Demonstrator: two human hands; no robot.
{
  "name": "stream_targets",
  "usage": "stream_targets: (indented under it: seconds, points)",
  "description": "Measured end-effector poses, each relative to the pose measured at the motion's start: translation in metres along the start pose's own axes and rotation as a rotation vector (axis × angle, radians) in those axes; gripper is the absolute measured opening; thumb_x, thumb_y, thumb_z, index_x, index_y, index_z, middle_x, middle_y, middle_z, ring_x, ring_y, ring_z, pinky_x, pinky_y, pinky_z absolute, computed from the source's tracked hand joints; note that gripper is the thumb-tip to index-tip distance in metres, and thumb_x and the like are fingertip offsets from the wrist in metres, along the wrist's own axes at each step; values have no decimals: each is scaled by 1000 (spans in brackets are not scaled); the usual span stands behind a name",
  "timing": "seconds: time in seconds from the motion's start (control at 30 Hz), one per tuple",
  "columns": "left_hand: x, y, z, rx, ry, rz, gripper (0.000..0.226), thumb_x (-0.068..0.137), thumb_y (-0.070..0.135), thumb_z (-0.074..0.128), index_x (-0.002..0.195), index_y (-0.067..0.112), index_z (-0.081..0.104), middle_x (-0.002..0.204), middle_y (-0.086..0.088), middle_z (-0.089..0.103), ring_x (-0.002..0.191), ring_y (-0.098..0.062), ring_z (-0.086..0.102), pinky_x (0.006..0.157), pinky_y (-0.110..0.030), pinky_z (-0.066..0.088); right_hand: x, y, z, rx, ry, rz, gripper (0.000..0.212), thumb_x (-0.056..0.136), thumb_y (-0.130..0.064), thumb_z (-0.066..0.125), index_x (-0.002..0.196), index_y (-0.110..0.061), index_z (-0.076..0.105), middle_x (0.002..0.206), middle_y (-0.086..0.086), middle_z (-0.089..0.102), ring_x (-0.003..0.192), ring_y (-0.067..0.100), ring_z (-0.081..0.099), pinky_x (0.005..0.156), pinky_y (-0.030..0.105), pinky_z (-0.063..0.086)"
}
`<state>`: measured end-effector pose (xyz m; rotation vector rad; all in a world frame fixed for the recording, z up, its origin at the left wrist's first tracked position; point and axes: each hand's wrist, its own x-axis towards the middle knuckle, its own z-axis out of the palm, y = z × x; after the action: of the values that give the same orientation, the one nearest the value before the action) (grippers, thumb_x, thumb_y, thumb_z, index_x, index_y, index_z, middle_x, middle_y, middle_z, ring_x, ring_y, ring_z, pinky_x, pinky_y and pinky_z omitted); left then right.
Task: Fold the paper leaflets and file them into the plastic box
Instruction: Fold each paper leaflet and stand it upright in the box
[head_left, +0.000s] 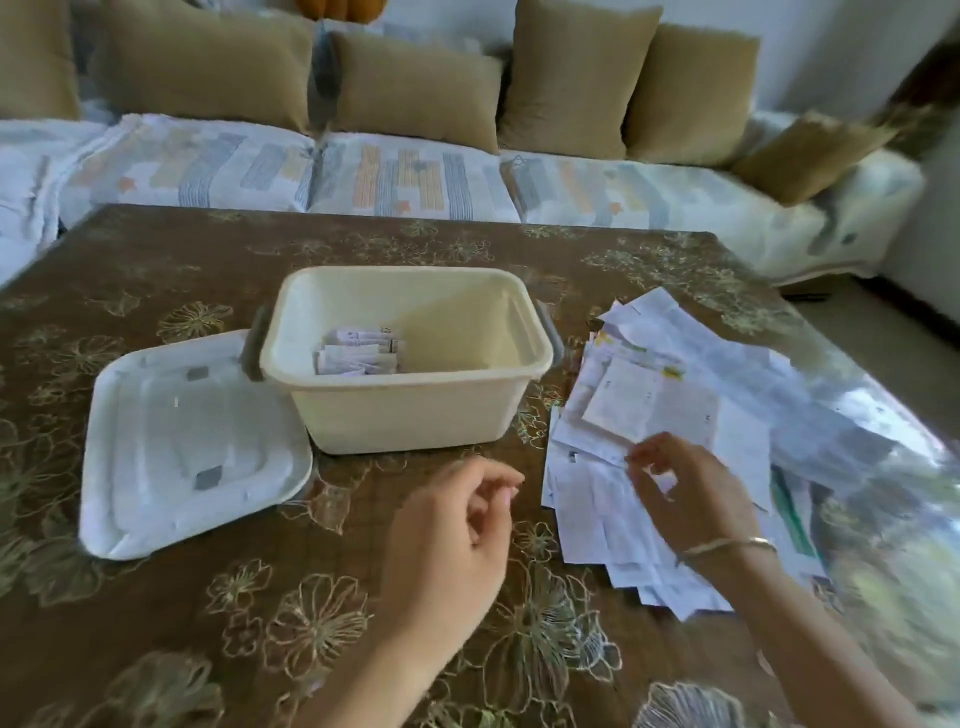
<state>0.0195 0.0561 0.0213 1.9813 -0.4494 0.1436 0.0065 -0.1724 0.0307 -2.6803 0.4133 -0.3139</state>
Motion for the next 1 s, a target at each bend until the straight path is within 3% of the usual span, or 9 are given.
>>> stream_targets:
  seconds: [0.17, 0.3, 0.47, 0.57, 0.63, 0.73, 0.8, 0.87, 1.0]
  points:
    - [-19, 1, 38, 88, -105, -52, 20, 93, 14, 60, 104, 30, 68, 90, 21, 63, 80, 5, 60, 65, -13, 51, -63, 14, 27, -260, -153, -182, 55, 76, -68, 58, 120, -35, 59, 130, -16, 54, 124, 13, 51, 102, 35, 41]
    - [-28, -5, 39, 107, -104, -68, 33, 94, 1, 54, 104, 30, 66, 101, 21, 65, 88, 11, 61, 70, -7, 49, -77, 10, 36, -135, -64, -378, 46, 68, -55, 74, 107, -29, 67, 111, -13, 68, 105, 10, 65, 82, 33, 57]
    - [-40, -25, 10, 193, -28, -115, 52, 88, -14, 48, 108, 32, 64, 103, 24, 62, 96, 10, 59, 82, -12, 51, -87, -1, 39, -91, -7, -561, 27, 92, -28, 43, 99, -22, 68, 103, -9, 71, 100, 8, 67, 68, 29, 59]
    - [-46, -40, -9, 248, -12, -105, 61, 84, -15, 50, 120, 34, 58, 116, 21, 60, 104, 7, 56, 88, -15, 49, -94, -12, 43, -60, 9, -485, 26, 95, -28, 38, 90, -19, 62, 81, -9, 69, 70, 9, 66, 51, 27, 52]
    - [-51, -47, -20, 239, -40, -111, 69, 84, -9, 58, 132, 40, 45, 128, 20, 54, 112, 7, 52, 90, -12, 47, -100, -19, 48, 20, 7, -440, 20, 97, -27, 38, 84, -20, 52, 61, -10, 54, 49, 9, 51, 42, 25, 41]
    - [-56, -48, -37, 97, -122, -206, 85, 81, 17, 76, 145, 46, 27, 141, 26, 40, 120, 9, 45, 100, -21, 44, -108, -32, 49, 428, -112, -280, 21, 99, -19, 44, 79, -24, 45, 56, -4, 46, 46, 10, 40, 46, 25, 33]
    - [-58, -38, -50, -9, -180, -315, 85, 73, 44, 78, 142, 56, 29, 143, 33, 37, 124, 6, 42, 106, -30, 37, -110, -45, 40, 785, -220, -118, 19, 99, -19, 46, 82, -14, 51, 65, 7, 52, 55, 19, 46, 52, 33, 41]
    - [-56, -27, -60, -110, -230, -352, 58, 70, 57, 75, 123, 61, 51, 133, 32, 52, 122, 1, 48, 106, -36, 38, -106, -56, 31, 1091, -297, 54, 19, 99, -16, 45, 91, -3, 57, 78, 9, 64, 70, 23, 63, 63, 37, 56]
    - [-58, -6, -68, -262, -155, -344, 9, 80, 35, 69, 86, 32, 75, 92, 7, 75, 90, -8, 69, 83, -26, 49, -93, -68, 27, 1305, -336, 192, 19, 98, -8, 44, 90, -5, 61, 85, 10, 65, 73, 18, 66, 65, 34, 59]
